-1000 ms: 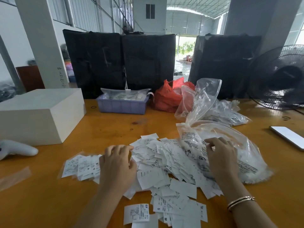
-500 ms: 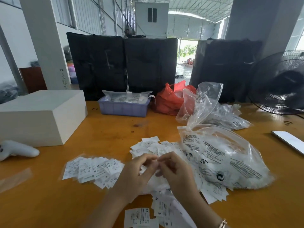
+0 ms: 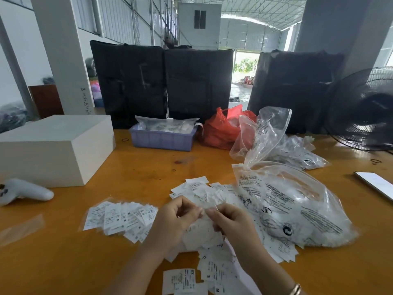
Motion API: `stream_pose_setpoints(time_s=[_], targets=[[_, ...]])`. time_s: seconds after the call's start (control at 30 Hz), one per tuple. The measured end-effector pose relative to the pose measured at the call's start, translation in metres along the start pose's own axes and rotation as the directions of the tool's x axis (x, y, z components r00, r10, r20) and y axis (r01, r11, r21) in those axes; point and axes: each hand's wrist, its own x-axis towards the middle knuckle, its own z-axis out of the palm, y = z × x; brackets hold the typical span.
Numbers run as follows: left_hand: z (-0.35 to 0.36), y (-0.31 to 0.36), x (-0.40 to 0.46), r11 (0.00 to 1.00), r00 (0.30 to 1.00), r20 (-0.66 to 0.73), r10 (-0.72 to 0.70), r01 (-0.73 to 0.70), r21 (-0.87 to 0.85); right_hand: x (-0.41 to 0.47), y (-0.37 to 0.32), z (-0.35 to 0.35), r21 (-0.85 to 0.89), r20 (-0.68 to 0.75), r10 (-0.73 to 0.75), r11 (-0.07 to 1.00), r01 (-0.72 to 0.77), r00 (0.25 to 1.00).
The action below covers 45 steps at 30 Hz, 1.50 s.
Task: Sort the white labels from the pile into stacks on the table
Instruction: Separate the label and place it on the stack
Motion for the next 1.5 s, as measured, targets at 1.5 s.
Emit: stream_pose_setpoints(time_s=[1.5], targets=[[-0.007,-0.013,0.008,0.975,0.924,-0.333,-0.188,0.133,-0.18,0.021,0.012,0.003,-0.58,0.1,-0.074,0.806,0.119,0.992]])
